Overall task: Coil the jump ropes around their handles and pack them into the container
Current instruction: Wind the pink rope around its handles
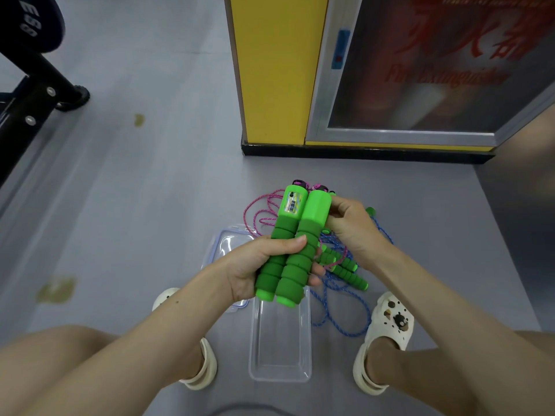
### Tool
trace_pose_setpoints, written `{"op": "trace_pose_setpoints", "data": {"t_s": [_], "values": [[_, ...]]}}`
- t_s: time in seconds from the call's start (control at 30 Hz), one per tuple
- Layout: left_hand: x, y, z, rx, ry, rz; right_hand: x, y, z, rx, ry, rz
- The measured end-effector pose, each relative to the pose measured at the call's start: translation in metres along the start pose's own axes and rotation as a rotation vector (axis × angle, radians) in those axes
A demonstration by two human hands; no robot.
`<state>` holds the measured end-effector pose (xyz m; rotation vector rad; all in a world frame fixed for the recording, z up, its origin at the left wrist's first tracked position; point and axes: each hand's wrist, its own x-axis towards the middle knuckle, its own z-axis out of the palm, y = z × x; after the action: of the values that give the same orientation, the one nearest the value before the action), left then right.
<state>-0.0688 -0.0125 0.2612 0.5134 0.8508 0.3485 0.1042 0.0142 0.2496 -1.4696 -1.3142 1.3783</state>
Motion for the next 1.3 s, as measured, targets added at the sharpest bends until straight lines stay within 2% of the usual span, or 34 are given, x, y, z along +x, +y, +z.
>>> {"op": "trace_pose_setpoints", "data": {"t_s": [0.1, 0.23, 0.4, 0.67, 0.77, 1.07, 1.3], "values": [[-0.001, -0.001, 0.000, 0.005, -0.033, -0.008, 0.000, 0.002, 0.000, 0.028, 0.027, -0.042], [0.001, 0.001, 0.003, 0.007, -0.034, -0.019, 0.001, -0.001, -0.002, 0.113, -0.018, -0.006], [0.002, 0.000, 0.002, -0.021, -0.033, -0.022, 0.005, 0.007, -0.005, 0.009, -0.027, -0.047], [0.005, -0.001, -0.001, -0.038, -0.078, -0.013, 0.009, 0.012, -0.004, 0.006, 0.069, -0.111], [0.004, 0.001, -0.003, -0.009, -0.114, -0.008, 0.010, 0.011, -0.006, -0.021, 0.027, -0.128], [0.002, 0.006, -0.006, 0.023, -0.207, 0.026, 0.008, 0.003, -0.013, 0.471, -0.202, 0.060], [0.001, 0.006, -0.006, 0.042, -0.226, 0.026, 0.010, 0.009, -0.012, 0.515, -0.115, 0.123]]}}
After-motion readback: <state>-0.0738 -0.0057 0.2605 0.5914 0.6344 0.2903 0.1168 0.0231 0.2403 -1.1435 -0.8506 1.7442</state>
